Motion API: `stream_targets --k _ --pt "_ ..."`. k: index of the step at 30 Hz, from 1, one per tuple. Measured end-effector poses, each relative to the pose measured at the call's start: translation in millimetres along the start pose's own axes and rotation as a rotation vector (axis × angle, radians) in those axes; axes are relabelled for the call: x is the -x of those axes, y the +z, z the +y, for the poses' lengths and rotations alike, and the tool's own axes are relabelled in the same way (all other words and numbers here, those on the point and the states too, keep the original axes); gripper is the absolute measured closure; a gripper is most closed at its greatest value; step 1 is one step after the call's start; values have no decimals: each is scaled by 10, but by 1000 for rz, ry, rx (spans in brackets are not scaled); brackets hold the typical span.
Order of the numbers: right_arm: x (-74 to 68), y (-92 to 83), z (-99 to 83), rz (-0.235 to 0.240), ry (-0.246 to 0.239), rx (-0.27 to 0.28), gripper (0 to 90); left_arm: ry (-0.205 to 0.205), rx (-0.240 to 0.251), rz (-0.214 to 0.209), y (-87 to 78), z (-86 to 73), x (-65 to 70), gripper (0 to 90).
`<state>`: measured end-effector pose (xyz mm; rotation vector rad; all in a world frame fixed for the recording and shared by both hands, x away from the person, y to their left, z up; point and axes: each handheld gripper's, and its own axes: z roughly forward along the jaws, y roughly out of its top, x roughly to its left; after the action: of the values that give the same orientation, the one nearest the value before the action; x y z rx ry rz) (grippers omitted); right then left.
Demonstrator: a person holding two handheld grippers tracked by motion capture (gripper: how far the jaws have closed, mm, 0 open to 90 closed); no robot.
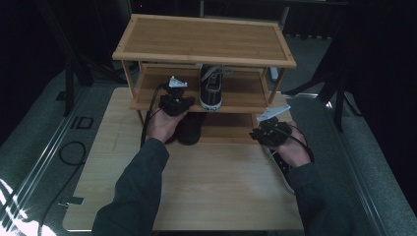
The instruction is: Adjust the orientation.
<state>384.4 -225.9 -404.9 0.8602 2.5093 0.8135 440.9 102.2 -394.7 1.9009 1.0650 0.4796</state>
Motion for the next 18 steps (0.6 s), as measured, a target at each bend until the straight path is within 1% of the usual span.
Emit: stream_targets --k 3,4,18 --pt "36 -10 -56 -7 11 -8 767 1 0 0 0 0 0 900" --pt "67 -20 -105 -12 20 -14 767 0 0 0 0 0 0 900" --pt "329 -129 -523 -62 109 -69 762 0 0 -1 0 0 -2 900"
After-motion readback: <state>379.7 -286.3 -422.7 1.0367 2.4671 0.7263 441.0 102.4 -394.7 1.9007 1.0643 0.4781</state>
